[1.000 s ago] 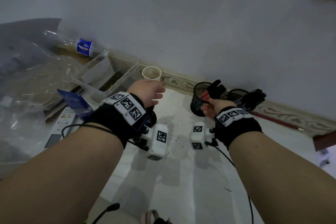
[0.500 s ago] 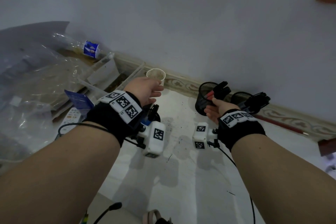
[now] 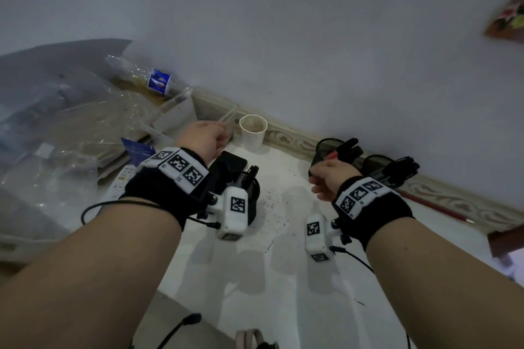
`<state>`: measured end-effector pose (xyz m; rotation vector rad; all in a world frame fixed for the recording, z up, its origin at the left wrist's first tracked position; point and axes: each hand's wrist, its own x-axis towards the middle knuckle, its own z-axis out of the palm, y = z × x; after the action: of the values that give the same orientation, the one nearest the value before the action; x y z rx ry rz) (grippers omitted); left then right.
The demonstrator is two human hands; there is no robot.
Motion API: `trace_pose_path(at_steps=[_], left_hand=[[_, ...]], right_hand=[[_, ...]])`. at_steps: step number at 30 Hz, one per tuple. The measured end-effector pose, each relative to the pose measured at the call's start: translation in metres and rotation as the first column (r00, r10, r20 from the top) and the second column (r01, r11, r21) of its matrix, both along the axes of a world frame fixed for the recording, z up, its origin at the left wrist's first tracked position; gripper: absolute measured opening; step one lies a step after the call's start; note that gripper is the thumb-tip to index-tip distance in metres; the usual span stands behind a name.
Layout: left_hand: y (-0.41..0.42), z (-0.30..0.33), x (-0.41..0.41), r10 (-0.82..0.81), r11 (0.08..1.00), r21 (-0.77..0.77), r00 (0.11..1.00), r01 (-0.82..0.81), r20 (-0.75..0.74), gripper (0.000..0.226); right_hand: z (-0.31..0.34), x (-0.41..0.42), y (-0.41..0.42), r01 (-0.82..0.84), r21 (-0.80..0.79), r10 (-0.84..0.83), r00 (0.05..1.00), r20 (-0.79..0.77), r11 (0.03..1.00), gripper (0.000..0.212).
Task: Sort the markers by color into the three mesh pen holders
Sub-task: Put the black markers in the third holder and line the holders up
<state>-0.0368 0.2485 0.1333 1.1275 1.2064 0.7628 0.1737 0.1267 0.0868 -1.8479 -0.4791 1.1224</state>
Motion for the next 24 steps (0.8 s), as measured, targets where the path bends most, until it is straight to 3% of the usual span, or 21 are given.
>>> trace_pose_path(at_steps=[6,8,14,18,24], left_hand=[[-0.002,-0.013,-0.025,0.069,0.992,-0.1,0.997,-0.073,-0.037,0.028],[-0.006,-0.018,-0.029,0.102,0.983,-0.149,0.994,-0.106,-0.032,0.026],[-0.015,-0.027,-0.037,0.133,0.944,-0.304,0.991,-0.127,0.001,0.018],[-0.019,-0.032,-0.043,0.098,0.934,-0.343,0.995,-0.097,-0.015,0.034],[-0.014,-0.045,-0.048,0.066,0.921,-0.383,0.997,-0.076,-0.038,0.017]], right_hand=[[0.014,-0.035,0.009,-0.233,-0.07,0.243,0.947,0.212,0.97,0.003],[0.011,-0.047,0.011,-0.274,-0.114,0.295,0.923,0.247,0.955,0.011],[-0.004,-0.076,0.021,-0.349,-0.202,0.392,0.887,0.245,0.915,0.029],[-0.012,-0.083,0.027,-0.357,-0.209,0.403,0.881,0.247,0.91,0.017],[-0.019,-0.083,0.035,-0.369,-0.221,0.42,0.867,0.268,0.903,0.009]])
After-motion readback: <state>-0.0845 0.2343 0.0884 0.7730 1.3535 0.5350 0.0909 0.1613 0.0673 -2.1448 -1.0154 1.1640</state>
